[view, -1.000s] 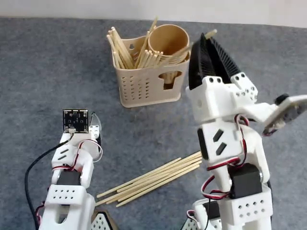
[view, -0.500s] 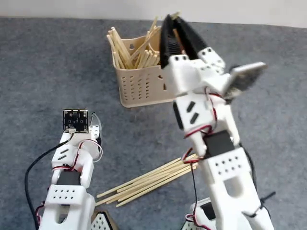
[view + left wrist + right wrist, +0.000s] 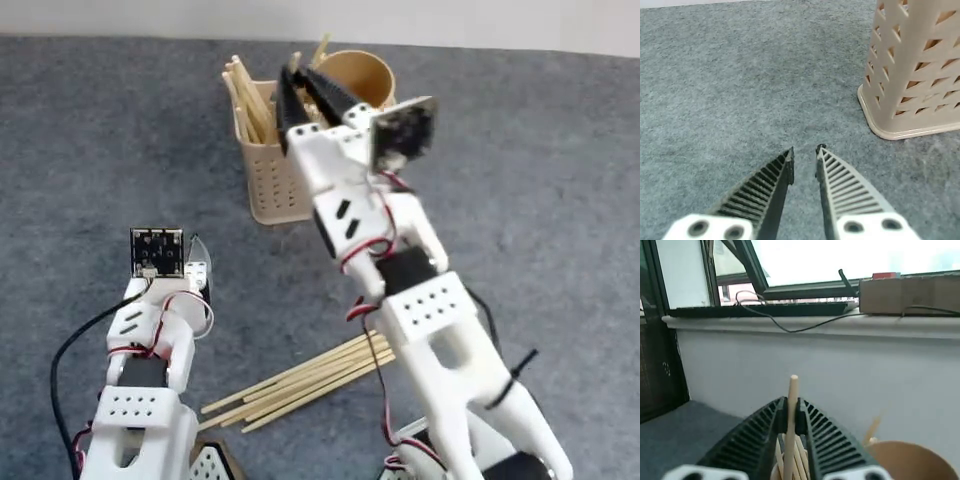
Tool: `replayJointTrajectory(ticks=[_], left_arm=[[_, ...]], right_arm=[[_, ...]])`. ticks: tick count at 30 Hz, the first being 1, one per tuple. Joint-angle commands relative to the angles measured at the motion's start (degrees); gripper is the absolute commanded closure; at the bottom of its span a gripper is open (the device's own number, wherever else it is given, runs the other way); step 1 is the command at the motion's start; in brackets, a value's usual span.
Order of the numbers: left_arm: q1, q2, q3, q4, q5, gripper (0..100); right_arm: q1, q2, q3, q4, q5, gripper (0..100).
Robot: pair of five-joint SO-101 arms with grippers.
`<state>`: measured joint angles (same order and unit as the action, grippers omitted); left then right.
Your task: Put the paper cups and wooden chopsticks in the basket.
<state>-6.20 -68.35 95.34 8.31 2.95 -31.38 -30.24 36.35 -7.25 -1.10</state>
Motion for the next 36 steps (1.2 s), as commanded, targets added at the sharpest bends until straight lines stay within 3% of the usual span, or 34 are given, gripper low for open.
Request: replayJointTrajectory(ticks=[1,7,12,15,22,27,36], left_arm=[[-0.4,-1.1,-0.22,-0.09,0.26,91],[-0.4,-1.1,-0.22,-0.09,0.26,91],[-0.4,-1.1,-0.22,-0.09,0.26,91],[-0.4,-1.1,-0.22,-0.09,0.26,91],[-0.4,-1.1,-0.22,-0.09,0.18,91],[-0.4,-1.1,-0.22,-0.09,0.18,91],[-0.48,-1.1,-0.22,-0.09,0.18,91]], right_arm=[[-1.89,2.33,-2.77,-0.92,3.96,99.4],[-2.07,8.75,-2.95,-0.84,6.86,98.5],[-1.8,11.12,-2.77,-0.84,6.86,84.1],[-1.8,8.92,-2.68,-0.04,6.86,81.8],[-2.24,-0.84,-4.0,10.77,6.51,81.8],[-1.89,-7.08,-4.88,17.19,0.44,81.8],[-1.71,-15.87,-5.23,37.49,-4.66,81.8]])
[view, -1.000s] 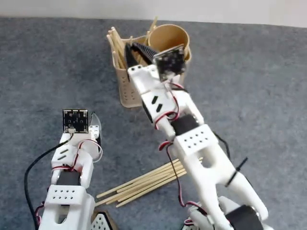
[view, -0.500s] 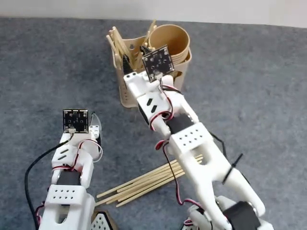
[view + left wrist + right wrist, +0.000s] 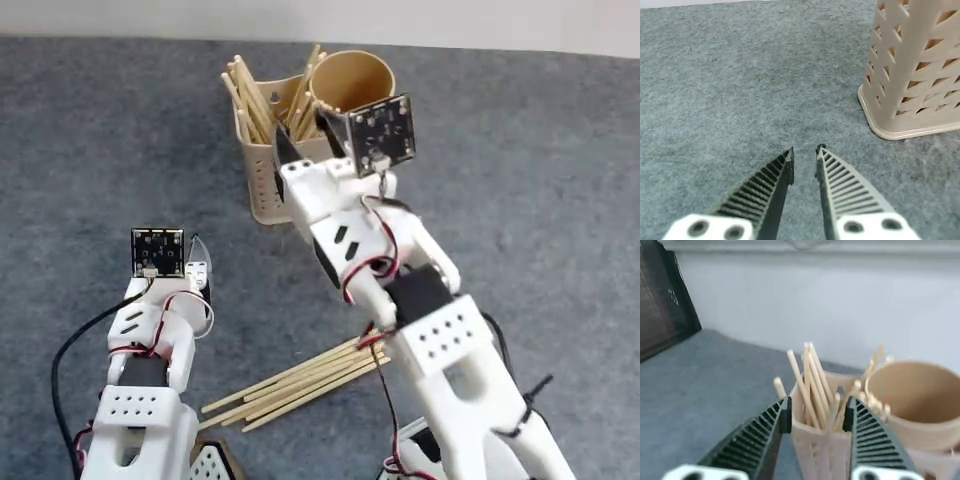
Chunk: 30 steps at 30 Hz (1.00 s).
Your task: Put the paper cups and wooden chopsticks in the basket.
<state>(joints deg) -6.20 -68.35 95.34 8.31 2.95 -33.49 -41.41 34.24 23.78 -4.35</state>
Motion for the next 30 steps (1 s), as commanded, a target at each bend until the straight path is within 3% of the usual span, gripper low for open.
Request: replayJointTrajectory(ticks=[1,12,22,30], left_arm=[[-0.48,-1.1,-0.22,-0.09,0.18,91],[-0.4,-1.1,-0.22,-0.09,0.18,91],[-0.4,-1.1,0.04,-0.09,0.18,91],[-0.31,-1.1,0.04,-0.09,0.18,91]], right_arm=[[0.4,-5.76,-3.12,8.92,-1.76,81.8],[5.14,-11.12,3.12,29.58,-1.67,81.8],[13.85,-11.12,16.31,30.81,-1.85,81.8],[18.95,-10.42,21.49,34.07,-6.77,81.8]])
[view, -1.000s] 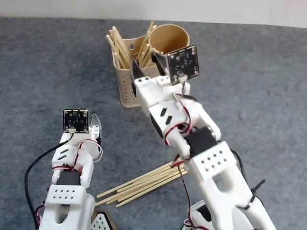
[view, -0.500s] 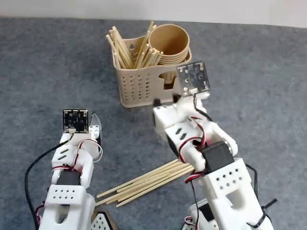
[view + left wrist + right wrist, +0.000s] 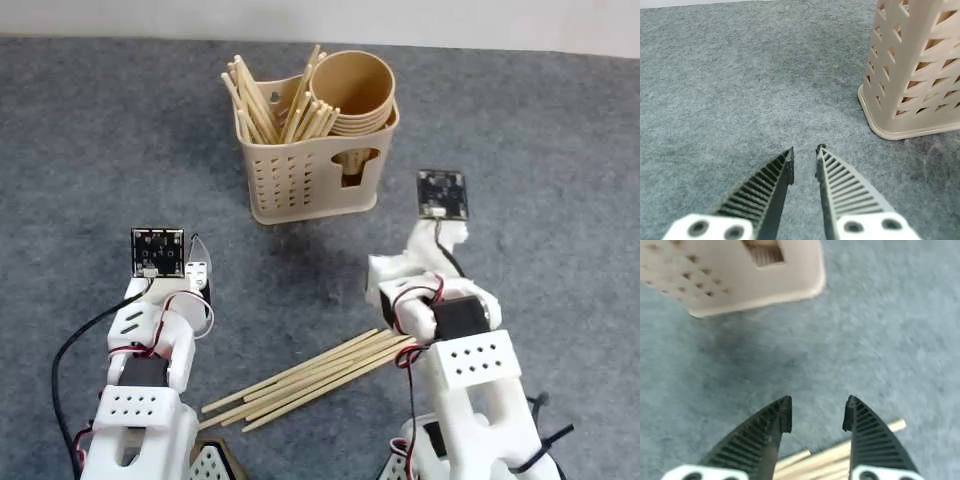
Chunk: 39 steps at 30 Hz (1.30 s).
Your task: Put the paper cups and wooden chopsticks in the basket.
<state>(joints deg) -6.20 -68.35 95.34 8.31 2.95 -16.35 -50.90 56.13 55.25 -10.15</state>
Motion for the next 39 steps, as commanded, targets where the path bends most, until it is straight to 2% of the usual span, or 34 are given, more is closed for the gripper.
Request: replayJointTrajectory(ticks=[1,5,11,20,39], left_arm=[[-0.31,-1.1,0.04,-0.09,0.18,91],[-0.31,-1.1,0.04,-0.09,0.18,91],[-0.31,-1.1,0.04,-0.09,0.18,91],[-0.31,-1.1,0.04,-0.09,0.18,91],[-0.31,-1.1,0.04,-0.09,0.18,91]], right_arm=[[1.8,-0.04,-0.4,4.0,-2.2,81.8],[2.59,5.67,-0.48,7.52,-7.74,81.8],[4.26,13.32,-0.48,7.34,-11.34,81.8],[9.45,23.34,-0.48,-0.04,-10.99,81.8],[15.69,44.18,-14.37,-0.31,-11.34,82.4]])
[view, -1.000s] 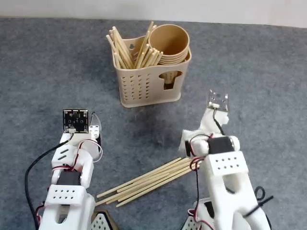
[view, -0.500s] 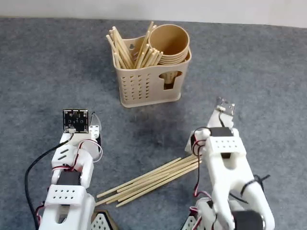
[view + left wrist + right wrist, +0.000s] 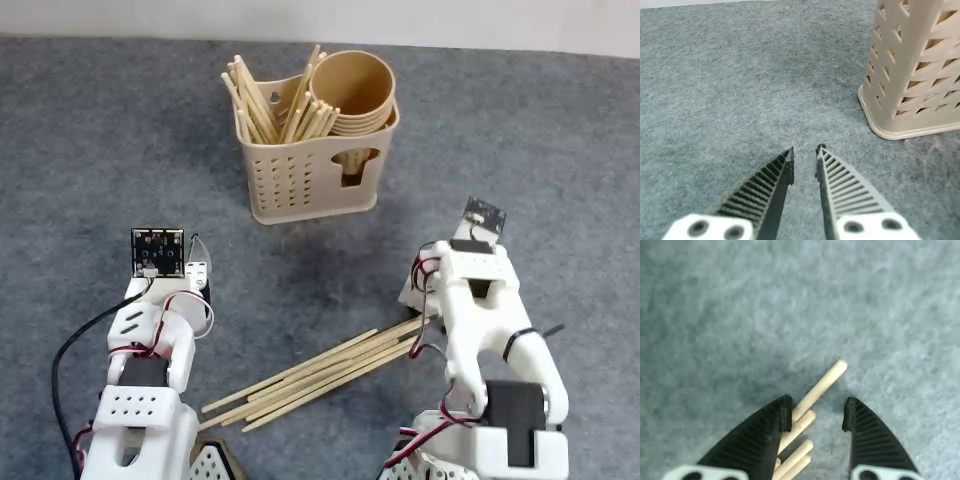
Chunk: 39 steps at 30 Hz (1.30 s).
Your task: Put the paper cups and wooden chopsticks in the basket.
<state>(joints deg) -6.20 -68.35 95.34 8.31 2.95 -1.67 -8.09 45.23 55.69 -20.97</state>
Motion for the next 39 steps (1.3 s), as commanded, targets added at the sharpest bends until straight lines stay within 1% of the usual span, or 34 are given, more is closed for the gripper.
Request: replayJointTrajectory(ticks=[1,6,8,12,15,18,20,24,30,35,39], left_arm=[[-0.31,-1.1,0.04,-0.09,0.18,91],[-0.31,-1.1,0.04,-0.09,0.18,91],[-0.31,-1.1,0.04,-0.09,0.18,91],[-0.31,-1.1,0.04,-0.09,0.18,91],[-0.31,-1.1,0.04,-0.09,0.18,91],[-0.31,-1.1,0.04,-0.09,0.18,91],[-0.31,-1.1,0.04,-0.09,0.18,91],[-0.31,-1.1,0.04,-0.09,0.18,91],[-0.31,-1.1,0.04,-0.09,0.18,91],[-0.31,-1.1,0.04,-0.09,0.18,91],[-0.31,-1.1,0.04,-0.09,0.18,91]], right_arm=[[0.92,2.33,-4.0,-0.75,-0.62,83.9],[0.92,7.08,-8.13,-0.75,-0.62,97.1],[0.92,8.22,-9.19,-0.48,-0.62,99.5],[0.75,8.4,-10.15,-0.4,-4.48,99.4],[0.57,8.4,-12.35,1.36,-5.01,99.4],[0.57,8.4,-15.69,5.23,-5.1,99.4],[0.57,8.4,-18.33,7.96,-6.95,99.4],[0.48,8.4,-23.25,12.97,-8.26,99.4],[0.48,8.4,-30.46,19.38,-8.18,99.4],[0.48,8.31,-37.76,27.21,-7.91,99.4],[-1.89,8.31,-43.3,33.89,-7.74,99.4]])
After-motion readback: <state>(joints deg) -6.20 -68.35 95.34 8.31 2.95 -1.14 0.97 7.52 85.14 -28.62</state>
